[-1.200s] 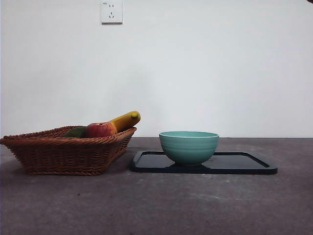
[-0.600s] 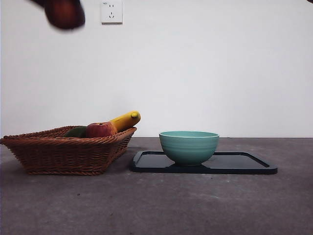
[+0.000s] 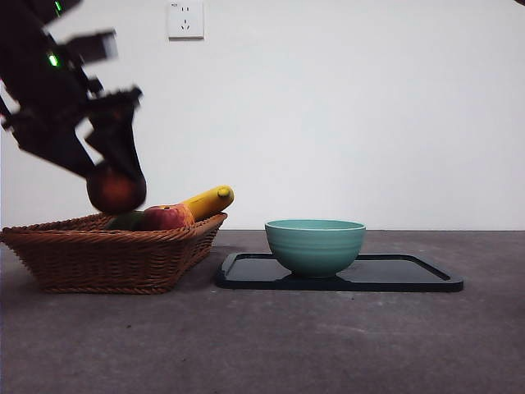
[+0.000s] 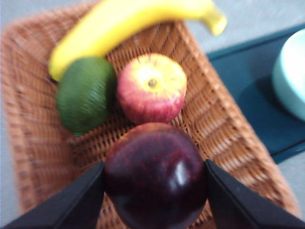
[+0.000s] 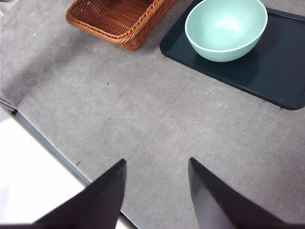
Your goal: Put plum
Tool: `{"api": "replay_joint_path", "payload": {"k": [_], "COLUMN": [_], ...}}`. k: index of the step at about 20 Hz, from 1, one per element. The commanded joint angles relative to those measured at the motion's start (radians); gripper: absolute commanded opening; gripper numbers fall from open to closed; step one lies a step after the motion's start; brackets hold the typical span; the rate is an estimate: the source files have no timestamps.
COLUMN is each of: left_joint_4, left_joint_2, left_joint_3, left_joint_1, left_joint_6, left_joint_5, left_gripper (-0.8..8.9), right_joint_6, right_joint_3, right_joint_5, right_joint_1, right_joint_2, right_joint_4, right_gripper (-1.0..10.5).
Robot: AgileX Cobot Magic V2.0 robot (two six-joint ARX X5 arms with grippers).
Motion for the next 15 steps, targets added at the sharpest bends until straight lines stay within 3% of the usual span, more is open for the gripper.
{"api": "replay_joint_path", "payload": {"k": [1, 11, 13, 15], "left_joint_4": [0.053, 0.057, 0.041, 0.03], "left_joint_2": [0.069, 0.186, 0.186, 0.185], "left_joint_3": [0.01, 0.01, 0.01, 0.013], "left_joint_1": [0.002, 0.014, 0.014, 0.014], "left_joint_6": [0.02, 0.019, 0.019, 0.016], "left_joint_5": [-0.003, -0.003, -0.003, -0.003], "left_gripper": [2.47, 2.59, 3.97, 4.15], "right_joint_6": [-0.007, -0.003, -0.003, -0.003], "right_joint_3": [0.009, 0.009, 0.009, 0.009], "right_joint_5": [-0.001, 0.0, 0.0, 0.0], "right_joint_1": [0.006, 0.006, 0.006, 0.006], "right_joint_2": [0.002, 0.002, 0.002, 0.002], "right_joint_4": [0.006, 0.006, 0.006, 0.006], "right_gripper": [2.1, 2.1, 2.1, 2.1]}}
